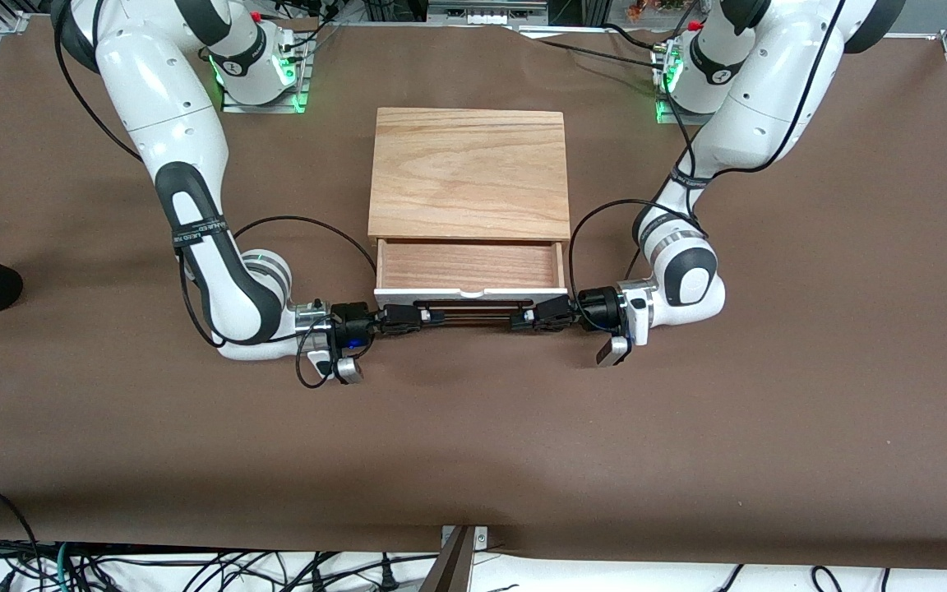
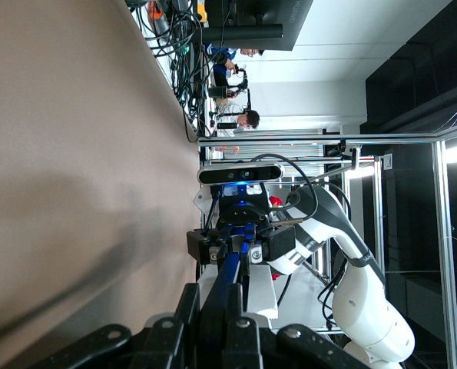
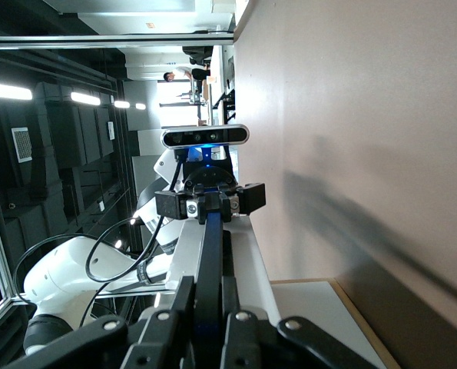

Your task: Pull top drawer with both arms simultaneously

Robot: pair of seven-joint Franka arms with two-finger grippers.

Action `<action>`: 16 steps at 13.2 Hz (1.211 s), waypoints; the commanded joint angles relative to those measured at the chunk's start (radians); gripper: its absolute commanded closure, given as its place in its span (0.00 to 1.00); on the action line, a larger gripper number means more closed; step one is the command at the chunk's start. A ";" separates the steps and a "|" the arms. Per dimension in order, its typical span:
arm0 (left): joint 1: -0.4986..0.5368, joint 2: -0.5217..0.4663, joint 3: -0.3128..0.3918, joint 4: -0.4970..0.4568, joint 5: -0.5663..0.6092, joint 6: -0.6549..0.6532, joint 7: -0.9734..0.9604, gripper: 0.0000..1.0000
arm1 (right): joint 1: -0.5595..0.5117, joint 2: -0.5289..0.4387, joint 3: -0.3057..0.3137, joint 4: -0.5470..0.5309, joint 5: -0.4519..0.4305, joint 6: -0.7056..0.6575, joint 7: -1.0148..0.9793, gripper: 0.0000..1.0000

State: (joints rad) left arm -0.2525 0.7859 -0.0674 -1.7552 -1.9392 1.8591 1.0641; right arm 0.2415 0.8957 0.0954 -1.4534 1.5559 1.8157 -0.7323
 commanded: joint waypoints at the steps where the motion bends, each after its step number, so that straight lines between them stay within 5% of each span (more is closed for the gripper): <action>1: 0.010 0.023 0.067 -0.044 0.103 0.035 -0.024 1.00 | -0.085 -0.023 -0.014 0.128 0.092 0.001 0.143 1.00; 16: 0.010 -0.074 0.066 -0.136 0.117 0.035 -0.047 1.00 | -0.087 -0.023 -0.014 0.127 0.092 0.001 0.140 1.00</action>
State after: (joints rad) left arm -0.2612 0.7738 -0.0577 -1.7574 -1.9327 1.8737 1.0325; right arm 0.2427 0.9005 0.0947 -1.4422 1.5559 1.8145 -0.7246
